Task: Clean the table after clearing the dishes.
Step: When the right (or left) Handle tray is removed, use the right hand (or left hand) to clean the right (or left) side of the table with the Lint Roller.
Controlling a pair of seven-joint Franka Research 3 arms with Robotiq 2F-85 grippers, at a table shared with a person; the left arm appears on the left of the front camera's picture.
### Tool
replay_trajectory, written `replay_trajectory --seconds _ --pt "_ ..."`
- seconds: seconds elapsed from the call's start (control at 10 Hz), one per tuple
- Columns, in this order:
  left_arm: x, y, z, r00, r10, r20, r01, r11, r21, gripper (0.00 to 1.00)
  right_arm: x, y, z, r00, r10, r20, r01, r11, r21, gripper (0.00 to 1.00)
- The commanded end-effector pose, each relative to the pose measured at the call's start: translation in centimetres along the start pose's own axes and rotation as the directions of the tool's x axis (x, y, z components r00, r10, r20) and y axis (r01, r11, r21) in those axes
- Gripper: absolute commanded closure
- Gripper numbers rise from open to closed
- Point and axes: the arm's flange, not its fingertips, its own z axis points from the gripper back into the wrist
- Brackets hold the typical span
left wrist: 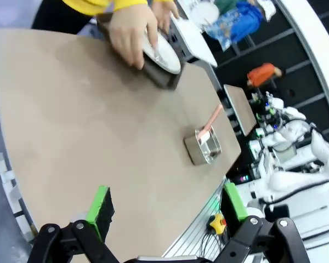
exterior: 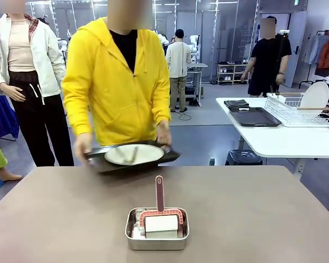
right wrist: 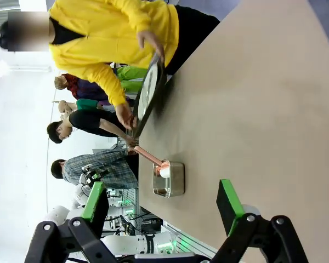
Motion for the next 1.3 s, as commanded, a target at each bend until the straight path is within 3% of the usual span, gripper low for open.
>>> replay_trajectory --seconds 0.0,0.1,0.4,0.7,1.0,1.2 --pt "1.3 -2.5 -1.8 0.971 -0.215 -0.104 0.215 0.977 -0.011 0.00 0.1 0.2 0.2 1.000 0.010 0.001 -0.010 1.000 0.012 0.00" --pt "2.2 -4.8 -3.8 0.947 -0.303 -0.105 0.303 0.953 -0.014 0.00 0.1 0.2 0.2 1.000 0.010 0.001 -0.010 1.000 0.012 0.00" --pt "5.1 -12.6 -12.1 0.845 -0.487 -0.223 0.504 0.864 0.022 0.00 0.1 0.2 0.2 1.000 0.010 0.001 -0.010 1.000 0.012 0.00" --pt "7.2 -21.8 -23.8 0.654 -0.630 -0.418 0.690 0.724 -0.011 0.00 0.1 0.2 0.2 1.000 0.010 0.001 -0.010 1.000 0.012 0.00" --pt "8.1 -29.3 -35.4 0.389 -0.693 -0.607 0.830 0.550 -0.097 0.00 0.1 0.2 0.2 1.000 0.010 0.001 -0.010 1.000 0.012 0.00" --pt "8.3 -32.5 -41.2 0.249 -0.689 -0.681 0.851 0.492 -0.187 0.00 0.1 0.2 0.2 1.000 0.010 0.001 -0.010 1.000 0.012 0.00"
